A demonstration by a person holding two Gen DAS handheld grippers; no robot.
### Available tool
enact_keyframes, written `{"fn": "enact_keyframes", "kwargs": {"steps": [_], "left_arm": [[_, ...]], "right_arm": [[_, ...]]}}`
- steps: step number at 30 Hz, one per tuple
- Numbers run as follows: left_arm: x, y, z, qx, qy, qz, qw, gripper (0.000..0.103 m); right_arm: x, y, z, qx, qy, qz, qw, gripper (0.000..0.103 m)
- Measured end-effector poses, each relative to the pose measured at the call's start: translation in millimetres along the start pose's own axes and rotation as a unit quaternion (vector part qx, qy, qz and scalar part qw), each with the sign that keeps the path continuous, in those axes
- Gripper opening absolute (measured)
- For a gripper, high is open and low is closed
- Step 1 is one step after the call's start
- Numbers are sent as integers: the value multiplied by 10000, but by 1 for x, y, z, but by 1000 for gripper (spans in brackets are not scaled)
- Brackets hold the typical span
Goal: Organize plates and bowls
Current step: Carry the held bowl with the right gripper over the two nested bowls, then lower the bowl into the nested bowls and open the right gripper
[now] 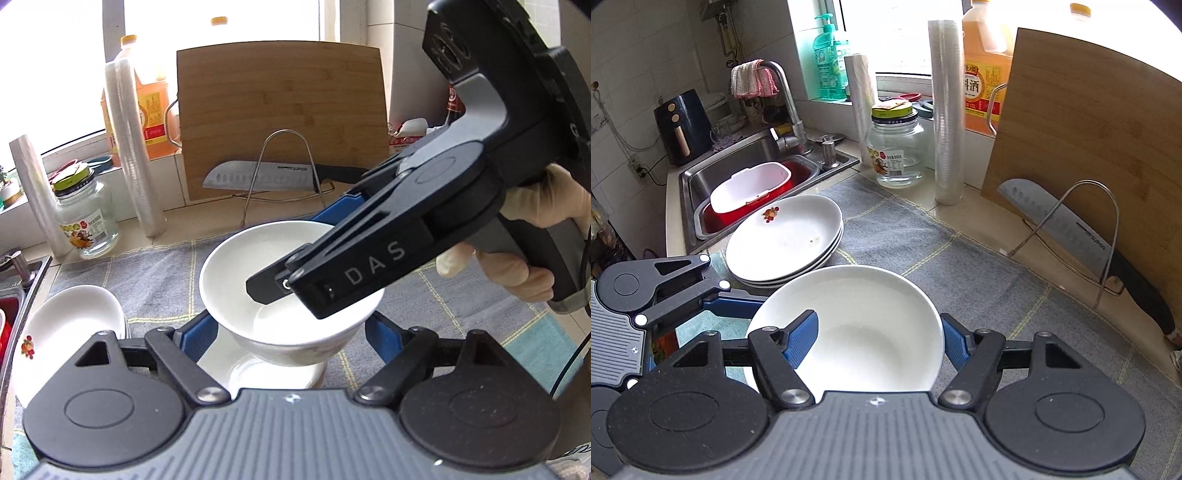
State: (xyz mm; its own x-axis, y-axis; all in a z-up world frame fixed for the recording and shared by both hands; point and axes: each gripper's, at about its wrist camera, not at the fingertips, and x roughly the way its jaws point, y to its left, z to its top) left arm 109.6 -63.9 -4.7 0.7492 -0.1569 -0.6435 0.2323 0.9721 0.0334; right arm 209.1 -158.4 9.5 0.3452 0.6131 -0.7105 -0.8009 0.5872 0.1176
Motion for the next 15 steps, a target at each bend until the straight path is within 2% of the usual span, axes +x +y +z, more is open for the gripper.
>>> {"fn": "enact_keyframes", "kwargs": {"steps": [8, 15], "left_arm": [[-1, 17, -11, -177, 141, 93, 9997, 86], [7, 26, -15, -285, 237, 24, 9993, 86]], "right_arm": [[24, 15, 5, -57, 136, 137, 9998, 76], [40, 19, 4, -44, 267, 122, 9996, 76]]}}
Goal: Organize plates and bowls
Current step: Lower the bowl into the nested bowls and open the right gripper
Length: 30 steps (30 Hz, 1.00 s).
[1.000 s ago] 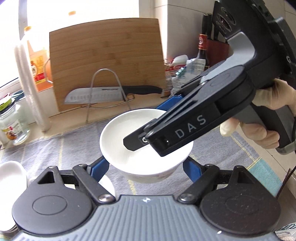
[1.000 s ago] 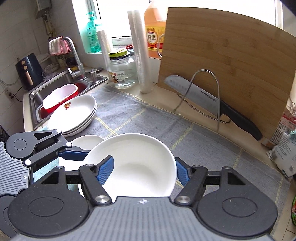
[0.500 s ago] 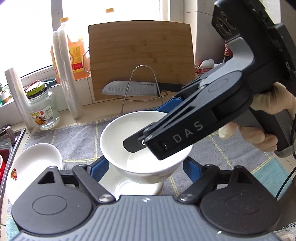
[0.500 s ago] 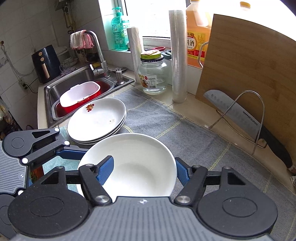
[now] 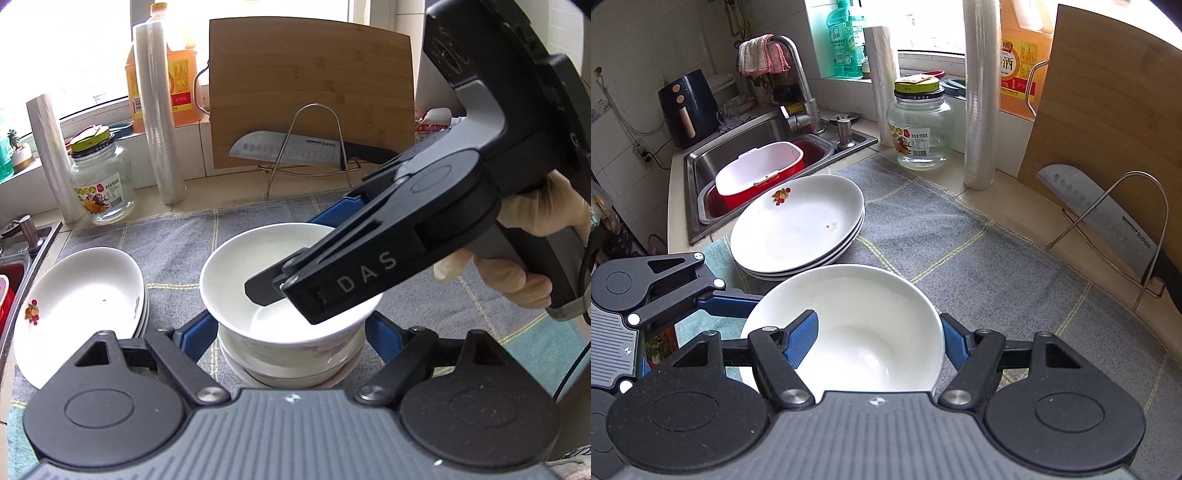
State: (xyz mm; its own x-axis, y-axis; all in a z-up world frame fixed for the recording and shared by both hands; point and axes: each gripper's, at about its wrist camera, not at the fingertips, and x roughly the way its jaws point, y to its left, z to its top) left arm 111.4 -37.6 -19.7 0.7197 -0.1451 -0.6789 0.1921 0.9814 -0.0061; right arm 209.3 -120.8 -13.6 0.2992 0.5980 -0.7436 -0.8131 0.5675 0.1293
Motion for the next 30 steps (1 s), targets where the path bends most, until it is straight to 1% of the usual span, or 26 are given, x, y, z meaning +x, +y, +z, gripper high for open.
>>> {"fn": "enact_keyframes", "kwargs": {"steps": [13, 19, 25, 29, 30], "left_arm": [[12, 7, 1, -101, 162, -159, 9997, 86], [12, 6, 0, -74, 178, -185, 9996, 86], [12, 6, 0, -37, 161, -196, 9997, 87], [13, 6, -1, -25, 177, -183, 9997, 90], [12, 6, -2, -8, 160, -164, 9997, 91]], "right_arm": [[9, -2, -3, 70, 87, -2, 9999, 76], [12, -6, -6, 144, 140, 6, 9998, 76], [12, -7, -8, 160, 93, 15, 9998, 76], [10, -6, -11, 112, 46, 10, 9999, 76], [10, -5, -12, 99, 38, 20, 9999, 78]]}}
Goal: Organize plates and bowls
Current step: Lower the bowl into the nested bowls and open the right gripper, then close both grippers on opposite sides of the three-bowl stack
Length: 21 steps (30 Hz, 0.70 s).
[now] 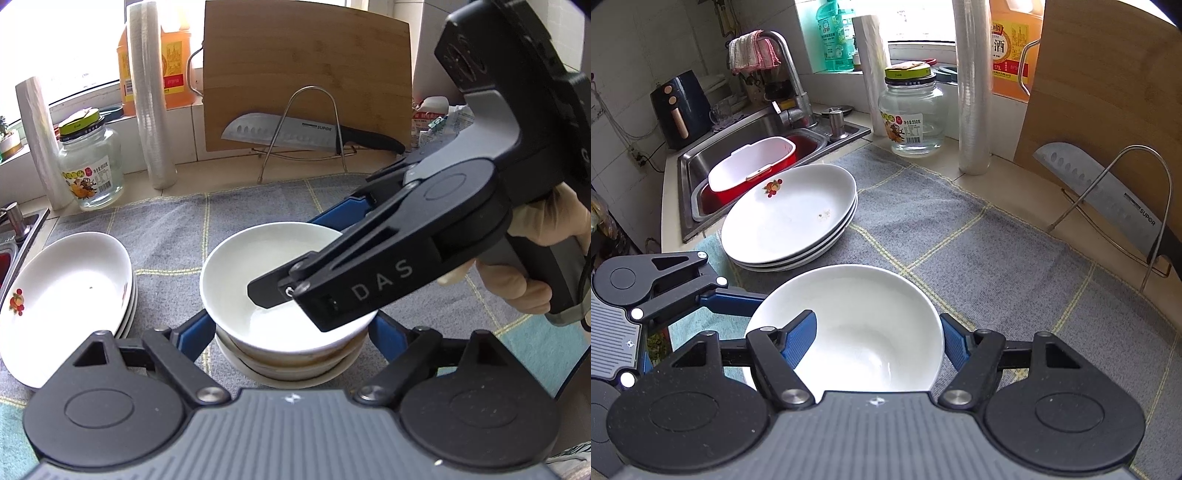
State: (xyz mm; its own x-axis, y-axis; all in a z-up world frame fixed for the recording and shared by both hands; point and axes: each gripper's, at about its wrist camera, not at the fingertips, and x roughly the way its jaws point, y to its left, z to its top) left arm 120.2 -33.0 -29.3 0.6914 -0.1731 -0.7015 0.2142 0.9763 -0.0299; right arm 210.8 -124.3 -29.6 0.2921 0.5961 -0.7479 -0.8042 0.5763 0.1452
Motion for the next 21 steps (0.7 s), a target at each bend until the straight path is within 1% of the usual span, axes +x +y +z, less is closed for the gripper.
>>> {"fn": "enact_keyframes", "kwargs": {"steps": [1, 3, 6, 9, 11, 13, 17, 19, 21], "left_arm": [[-1, 0, 0, 29, -17, 27, 10000, 92], [-5, 1, -2, 66, -38, 43, 10000, 94], [-10, 4, -6, 75, 1, 9, 10000, 94], [-17, 7, -11, 152, 10, -58, 9999, 94], [-21, 8, -16, 254, 49, -104, 9996, 94], [-21, 10, -21, 371, 130, -166, 9991, 94], [-14, 19, -32, 504, 383, -291, 9976, 94], [-7, 24, -35, 537, 526, -341, 9966, 94], [1, 29, -39, 618, 615, -399, 9954, 94]], "right_arm": [[0, 1, -1, -17, -13, 11, 10000, 80], [-2, 5, -5, -88, -83, -24, 9999, 91], [-3, 12, -11, -223, -163, -161, 9995, 99], [-5, 13, -18, -203, -186, -219, 9994, 100], [-10, 13, -22, -139, -270, -275, 9992, 103], [-18, 13, -27, -132, -385, -300, 9987, 103], [-35, 15, -37, -110, -596, -305, 9977, 103], [-44, 15, -43, -108, -630, -247, 9977, 103], [-51, 18, -49, -113, -639, -281, 9975, 103]]}}
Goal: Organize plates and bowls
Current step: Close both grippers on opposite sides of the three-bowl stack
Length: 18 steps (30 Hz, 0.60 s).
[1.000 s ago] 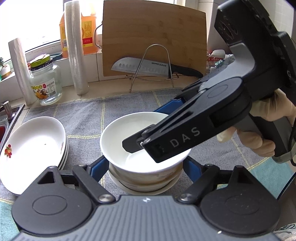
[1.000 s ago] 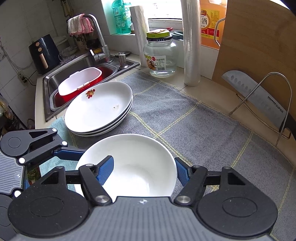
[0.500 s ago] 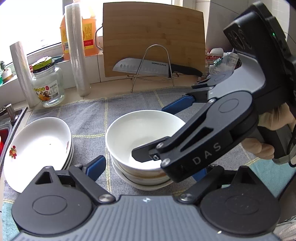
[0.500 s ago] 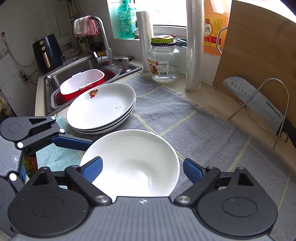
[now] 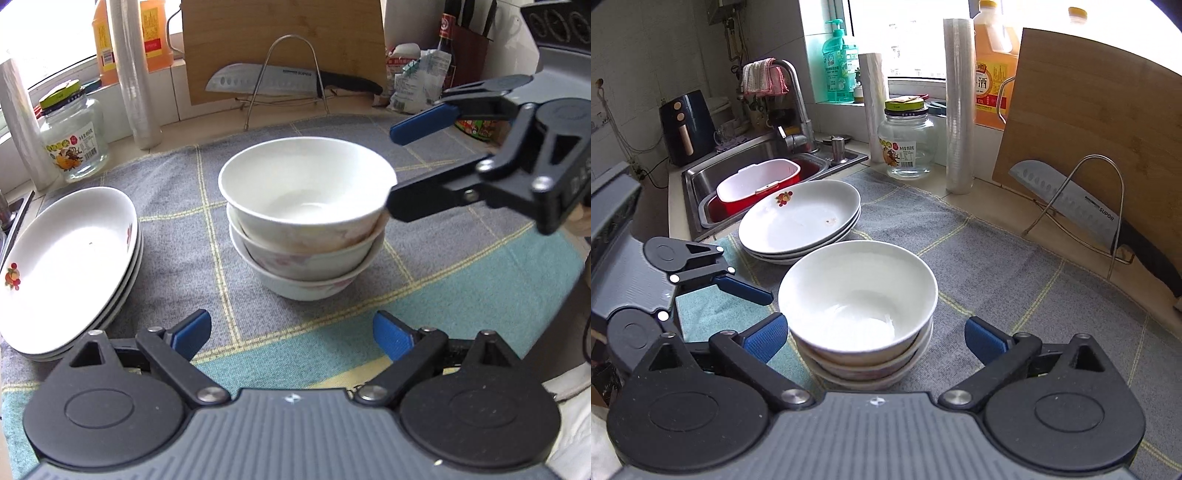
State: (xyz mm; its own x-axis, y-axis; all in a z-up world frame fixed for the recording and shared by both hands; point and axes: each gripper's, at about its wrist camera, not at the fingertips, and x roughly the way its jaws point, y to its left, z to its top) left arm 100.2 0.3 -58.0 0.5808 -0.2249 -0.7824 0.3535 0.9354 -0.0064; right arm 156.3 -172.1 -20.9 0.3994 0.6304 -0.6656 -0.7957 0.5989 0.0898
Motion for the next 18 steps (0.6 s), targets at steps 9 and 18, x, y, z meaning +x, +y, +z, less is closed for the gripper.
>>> {"fn": "enact_keyframes", "kwargs": {"steps": [9, 18], "left_arm": [[27, 20, 0, 653, 172, -486, 9965, 94], [52, 28, 14, 1255, 363, -962, 9867, 94]], "right_arm": [[14, 15, -38, 26, 566, -889, 9944, 103], [41, 26, -59, 407, 970, -1447, 9839, 103]]}}
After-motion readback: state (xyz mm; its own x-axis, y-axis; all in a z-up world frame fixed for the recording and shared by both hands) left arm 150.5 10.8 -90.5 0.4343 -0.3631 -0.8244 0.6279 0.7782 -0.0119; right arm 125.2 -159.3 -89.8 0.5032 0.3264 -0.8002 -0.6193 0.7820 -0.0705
